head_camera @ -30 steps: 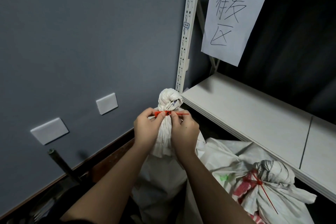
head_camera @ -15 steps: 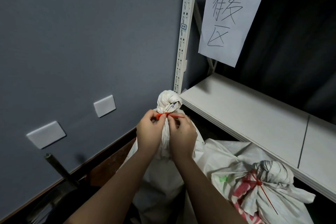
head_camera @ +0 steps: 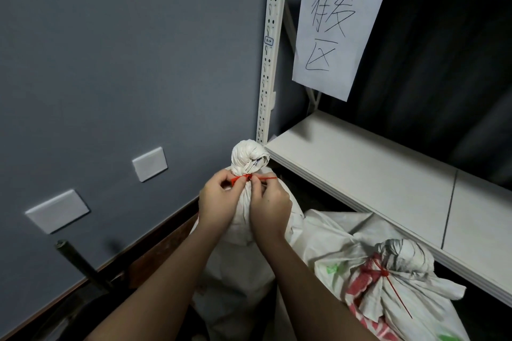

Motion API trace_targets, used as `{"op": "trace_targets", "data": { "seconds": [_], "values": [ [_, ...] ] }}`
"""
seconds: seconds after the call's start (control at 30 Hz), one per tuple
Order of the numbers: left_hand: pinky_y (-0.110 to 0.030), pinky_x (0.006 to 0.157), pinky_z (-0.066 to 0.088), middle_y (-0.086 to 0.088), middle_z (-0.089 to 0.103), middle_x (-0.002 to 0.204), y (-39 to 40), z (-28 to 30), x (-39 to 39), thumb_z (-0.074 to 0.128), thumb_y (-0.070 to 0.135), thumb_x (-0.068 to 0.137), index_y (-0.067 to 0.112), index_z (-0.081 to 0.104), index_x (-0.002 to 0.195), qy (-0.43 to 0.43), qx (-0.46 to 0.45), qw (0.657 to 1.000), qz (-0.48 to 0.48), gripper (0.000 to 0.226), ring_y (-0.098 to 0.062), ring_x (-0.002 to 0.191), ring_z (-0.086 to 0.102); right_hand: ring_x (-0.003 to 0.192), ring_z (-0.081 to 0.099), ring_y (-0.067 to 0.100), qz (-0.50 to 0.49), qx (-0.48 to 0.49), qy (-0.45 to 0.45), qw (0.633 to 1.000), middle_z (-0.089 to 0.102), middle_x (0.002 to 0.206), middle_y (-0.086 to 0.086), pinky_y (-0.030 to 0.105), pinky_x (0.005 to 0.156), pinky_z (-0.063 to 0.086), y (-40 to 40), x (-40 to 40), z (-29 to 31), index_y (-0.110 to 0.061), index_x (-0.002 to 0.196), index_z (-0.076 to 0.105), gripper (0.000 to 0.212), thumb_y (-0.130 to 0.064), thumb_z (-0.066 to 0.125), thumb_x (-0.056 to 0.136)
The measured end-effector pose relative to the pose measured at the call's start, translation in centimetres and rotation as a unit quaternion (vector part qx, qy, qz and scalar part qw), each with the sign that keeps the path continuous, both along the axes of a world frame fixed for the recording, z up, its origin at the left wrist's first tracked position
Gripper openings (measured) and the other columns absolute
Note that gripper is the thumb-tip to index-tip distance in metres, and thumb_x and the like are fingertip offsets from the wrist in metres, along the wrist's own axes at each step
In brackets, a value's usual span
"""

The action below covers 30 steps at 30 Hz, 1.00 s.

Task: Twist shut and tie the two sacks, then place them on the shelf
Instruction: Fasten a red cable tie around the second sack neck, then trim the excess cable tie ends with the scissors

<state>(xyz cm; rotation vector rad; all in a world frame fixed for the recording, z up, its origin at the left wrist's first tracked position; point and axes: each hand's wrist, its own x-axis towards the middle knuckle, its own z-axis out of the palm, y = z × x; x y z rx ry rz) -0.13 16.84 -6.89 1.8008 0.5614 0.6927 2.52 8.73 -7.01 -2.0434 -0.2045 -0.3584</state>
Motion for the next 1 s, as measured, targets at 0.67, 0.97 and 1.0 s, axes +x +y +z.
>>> {"op": "trace_targets", "data": {
  "seconds": [0.67, 0.97, 1.0],
  "values": [
    [-0.008, 0.060, 0.040, 0.009, 0.060, 0.073, 0.3, -1.5, 0.0, 0.062, 0.011, 0.088, 0.008, 0.058, 0.085, 0.027, -0.029, 0.999, 0.002, 0.006, 0.004, 0.064, 0.054, 0.088, 0.066, 0.020, 0.063, 0.070, 0.133, 0.987, 0.072, 0.093, 0.004, 0.031, 0.078, 0.047, -0.2, 0.1, -0.6, -0.011, 0.093, 0.068, 0.014, -0.023, 0.061, 0.089],
    [-0.031, 0.080, 0.040, -0.011, 0.056, 0.109, 0.2, 1.2, -1.5, 0.061, 0.008, 0.083, 0.010, 0.048, 0.103, 0.138, -0.008, 0.990, -0.015, 0.024, -0.025, 0.100, 0.054, 0.100, 0.065, 0.013, 0.276, -0.030, 0.215, 0.936, 0.071, 0.106, 0.003, 0.025, 0.095, 0.048, -3.9, 1.6, 1.6, -0.011, 0.105, 0.068, 0.029, -0.015, 0.074, 0.077],
    [-0.033, 0.087, 0.039, -0.014, 0.053, 0.116, -0.2, 2.0, -1.8, 0.061, 0.007, 0.083, 0.008, 0.049, 0.106, 0.128, 0.023, 0.991, 0.012, 0.026, -0.027, 0.105, 0.052, 0.099, 0.065, 0.013, 0.276, -0.045, 0.216, 0.936, 0.070, 0.105, 0.003, 0.026, 0.095, 0.048, -4.7, 1.7, 2.0, -0.011, 0.106, 0.067, 0.031, -0.015, 0.074, 0.076]
  ]
}}
